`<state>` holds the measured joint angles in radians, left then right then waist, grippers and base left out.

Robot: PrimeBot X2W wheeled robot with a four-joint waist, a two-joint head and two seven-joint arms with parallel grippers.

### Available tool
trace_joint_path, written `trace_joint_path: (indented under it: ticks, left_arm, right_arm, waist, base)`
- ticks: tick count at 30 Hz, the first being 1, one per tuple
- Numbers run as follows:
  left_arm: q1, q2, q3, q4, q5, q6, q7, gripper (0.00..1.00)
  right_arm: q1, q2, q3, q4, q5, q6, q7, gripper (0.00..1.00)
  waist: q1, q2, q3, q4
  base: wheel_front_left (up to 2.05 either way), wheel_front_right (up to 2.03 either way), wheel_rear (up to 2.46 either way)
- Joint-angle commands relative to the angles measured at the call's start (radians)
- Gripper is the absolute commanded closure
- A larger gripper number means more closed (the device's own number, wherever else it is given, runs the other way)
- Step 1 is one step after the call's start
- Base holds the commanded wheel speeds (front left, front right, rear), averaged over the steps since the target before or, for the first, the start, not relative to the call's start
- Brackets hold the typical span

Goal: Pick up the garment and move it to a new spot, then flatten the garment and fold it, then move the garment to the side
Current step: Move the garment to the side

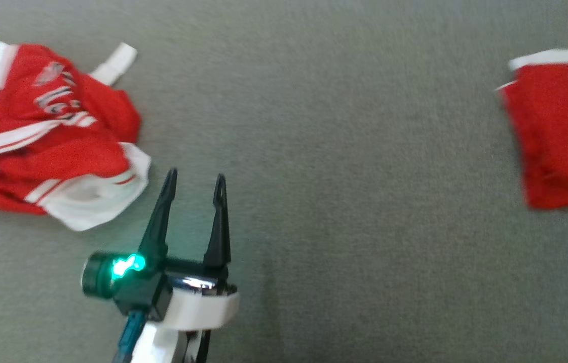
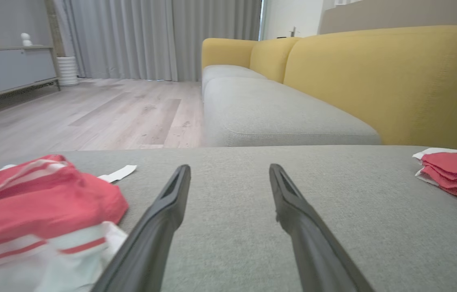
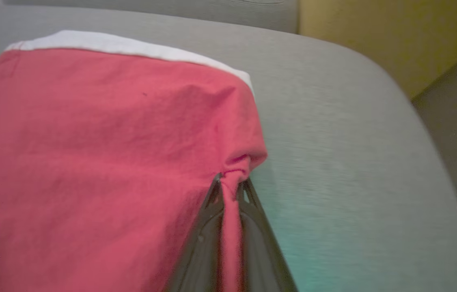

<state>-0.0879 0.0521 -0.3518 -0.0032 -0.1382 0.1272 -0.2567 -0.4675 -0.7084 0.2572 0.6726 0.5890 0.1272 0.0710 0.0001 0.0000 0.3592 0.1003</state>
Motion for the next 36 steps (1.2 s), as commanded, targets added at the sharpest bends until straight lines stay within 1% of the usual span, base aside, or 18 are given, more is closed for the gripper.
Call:
trace_joint_path:
  ticks: [1,4,8,9,10,12,14,15,17,20,23,26,28,30,32,34,36]
  left_arm:
    - [-0.045,-0.002,0.032,-0.033,0.019,-0.007,-0.005,0.00]
    - [-0.080,-0.002,0.026,-0.032,0.029,-0.017,-0.005,0.00]
    - [-0.122,-0.002,0.026,-0.032,0.037,-0.023,-0.005,0.00]
    - [-0.137,-0.002,0.025,-0.029,0.038,-0.024,-0.005,0.00]
    - [-0.143,-0.002,0.023,-0.027,0.036,-0.025,-0.005,0.00]
    - [-0.152,-0.002,0.021,-0.019,0.030,-0.024,-0.005,0.00]
    - [-0.153,-0.002,0.022,-0.010,0.021,-0.017,-0.005,0.00]
    - [-0.153,-0.002,0.022,-0.010,0.021,-0.017,-0.005,0.00]
    - [-0.146,-0.002,0.022,-0.002,0.015,-0.007,-0.005,0.00]
    - [-0.121,-0.002,0.022,0.013,0.011,0.009,-0.005,0.00]
    - [-0.081,-0.002,0.029,0.033,0.002,0.019,-0.005,0.00]
    - [-0.035,-0.002,0.043,0.055,-0.011,0.018,-0.005,0.00]
    - [-0.004,-0.002,0.056,0.072,-0.012,0.013,-0.005,0.00]
    - [0.027,-0.002,0.070,0.083,-0.019,0.009,-0.005,0.00]
    - [0.059,-0.002,0.081,0.097,-0.021,0.003,-0.005,0.00]
    - [0.094,-0.002,0.092,0.112,-0.024,-0.004,-0.005,0.00]
    - [0.128,-0.002,0.110,0.111,-0.028,-0.007,-0.005,0.00]
  right_arm:
    - [-0.020,-0.093,-0.017,-0.020,-0.021,0.003,0.002,1.00]
    - [-0.040,-0.156,-0.057,-0.006,-0.031,0.003,0.001,1.00]
    - [-0.075,-0.208,-0.105,0.015,-0.074,0.003,-0.016,1.00]
    - [-0.093,-0.217,-0.126,0.029,-0.112,0.003,-0.028,0.63]
    - [-0.101,-0.215,-0.139,0.036,-0.131,0.003,-0.034,0.00]
    - [-0.115,-0.207,-0.159,0.046,-0.188,0.003,-0.058,0.00]
    - [-0.121,-0.183,-0.177,0.046,-0.248,0.003,-0.089,0.00]
    - [-0.121,-0.183,-0.177,0.046,-0.248,0.003,-0.089,0.00]
    - [-0.120,-0.139,-0.193,0.038,-0.307,0.003,-0.120,0.00]
    - [-0.089,-0.027,-0.198,0.006,-0.354,0.003,-0.152,0.00]
    - [-0.020,0.088,-0.175,-0.042,-0.364,0.003,-0.184,0.00]
    - [0.066,0.208,-0.131,-0.084,-0.358,0.003,-0.211,0.00]
    - [0.130,0.291,-0.092,-0.102,-0.324,0.003,-0.226,0.00]
    - [0.185,0.348,-0.054,-0.110,-0.298,0.003,-0.254,0.00]
    - [0.232,0.389,-0.034,-0.109,-0.294,0.003,-0.292,0.00]
    - [0.284,0.434,-0.037,-0.111,-0.293,0.003,-0.319,0.00]
    - [0.333,0.475,-0.057,-0.138,-0.305,0.003,-0.330,0.00]
  waist:
    - [-0.0001,0.0000,0.083,-0.059]
    - [-0.0001,0.0000,0.132,-0.079]
    - [-0.0001,0.0000,0.178,-0.093]
    - [-0.0001,0.0000,0.187,-0.094]
    - [-0.0001,0.0000,0.188,-0.093]
    - [-0.0001,0.0000,0.179,-0.087]
    - [-0.0001,0.0000,0.158,-0.078]
    - [-0.0001,0.0000,0.158,-0.078]
    - [-0.0001,0.0000,0.124,-0.067]
    - [-0.0001,0.0000,0.052,-0.048]
    - [-0.0001,0.0000,-0.030,-0.029]
    - [-0.0001,0.0000,-0.120,-0.011]
    - [-0.0001,0.0000,-0.180,0.001]
    - [-0.0001,0.0000,-0.235,0.010]
    - [-0.0001,0.0000,-0.291,0.020]
    - [-0.0001,0.0000,-0.352,0.029]
    - [-0.0001,0.0000,-0.387,0.033]
  base:
    - [0.00,0.00,0.00]
    - [0.00,0.00,0.00]
    - [0.00,0.00,0.00]
    - [0.00,0.00,0.00]
    - [0.00,0.00,0.00]
    - [0.00,0.00,0.00]
    - [0.00,0.00,0.00]
    - [0.00,0.00,0.00]
    - [0.00,0.00,0.00]
    - [0.00,0.00,0.00]
    - [0.00,0.00,0.00]
    - [0.00,0.00,0.00]
    - [0.00,0.00,0.00]
    - [0.00,0.00,0.00]
    - [0.00,0.00,0.00]
    - [0.00,0.00,0.00]
    - [0.00,0.00,0.00]
